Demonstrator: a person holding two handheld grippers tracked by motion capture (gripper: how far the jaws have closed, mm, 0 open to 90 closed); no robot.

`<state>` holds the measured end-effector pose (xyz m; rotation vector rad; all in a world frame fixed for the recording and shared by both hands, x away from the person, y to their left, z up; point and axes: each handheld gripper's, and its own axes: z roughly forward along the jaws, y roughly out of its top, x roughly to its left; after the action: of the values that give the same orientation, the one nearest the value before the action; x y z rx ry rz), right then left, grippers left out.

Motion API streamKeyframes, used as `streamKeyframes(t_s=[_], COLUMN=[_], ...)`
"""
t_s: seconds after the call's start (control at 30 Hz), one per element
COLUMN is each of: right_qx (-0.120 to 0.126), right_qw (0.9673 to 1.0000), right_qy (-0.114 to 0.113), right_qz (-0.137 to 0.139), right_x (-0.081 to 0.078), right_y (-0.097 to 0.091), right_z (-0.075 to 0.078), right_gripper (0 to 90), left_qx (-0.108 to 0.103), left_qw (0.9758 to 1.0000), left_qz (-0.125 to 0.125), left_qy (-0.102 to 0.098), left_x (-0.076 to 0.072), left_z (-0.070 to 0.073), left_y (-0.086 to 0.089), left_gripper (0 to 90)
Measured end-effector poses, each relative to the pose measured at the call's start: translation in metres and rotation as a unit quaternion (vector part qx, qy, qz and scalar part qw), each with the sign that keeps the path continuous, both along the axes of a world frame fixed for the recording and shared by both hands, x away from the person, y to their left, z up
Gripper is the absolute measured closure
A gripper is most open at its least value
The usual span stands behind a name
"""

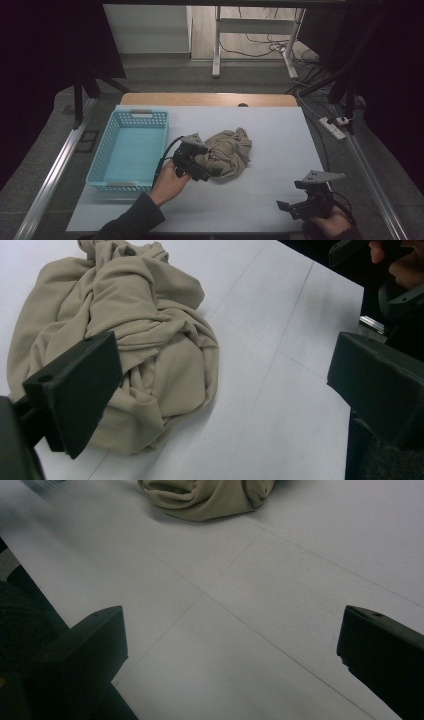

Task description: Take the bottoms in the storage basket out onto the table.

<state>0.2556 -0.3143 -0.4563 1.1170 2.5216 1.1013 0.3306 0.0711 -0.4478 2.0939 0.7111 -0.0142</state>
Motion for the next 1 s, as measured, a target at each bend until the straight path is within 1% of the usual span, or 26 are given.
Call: streamKeyframes(t_s=[0.1,0.4,0.67,0.9,1.0], right_qx=[0.000,0.000,-0.001,-0.001,-0.002], right_qw=[1.0000,1.0000,1.0000,1.0000,1.0000], right_qy=[0.000,0.000,0.002,0.002,0.002], right_qz=[0.000,0.000,0.000,-0.001,-0.001], right_x=[0.000,0.000,0.001,0.001,0.001], right_y=[0.000,0.000,0.000,0.000,0.001], right_z=[0.000,0.000,0.000,0.000,0.000], right_gripper=[0.0,0.0,0.0,0.0,0.0], left_qx=[-0.004,-0.005,-0.003,-0.008,-0.006], left_qw=[1.0000,1.0000,1.0000,0.9999,0.9999], left_qz=[0.003,0.006,0.007,0.011,0.011], left_qy=[0.000,-0.002,-0.001,-0.001,0.000], left_x=[-0.001,-0.003,-0.009,-0.013,-0.015], left_z=[0.001,0.001,0.000,0.001,0.001], left_y=[0.002,0.008,0.013,0.019,0.022], left_gripper=[2.3,2.5,2.6,2.6,2.4])
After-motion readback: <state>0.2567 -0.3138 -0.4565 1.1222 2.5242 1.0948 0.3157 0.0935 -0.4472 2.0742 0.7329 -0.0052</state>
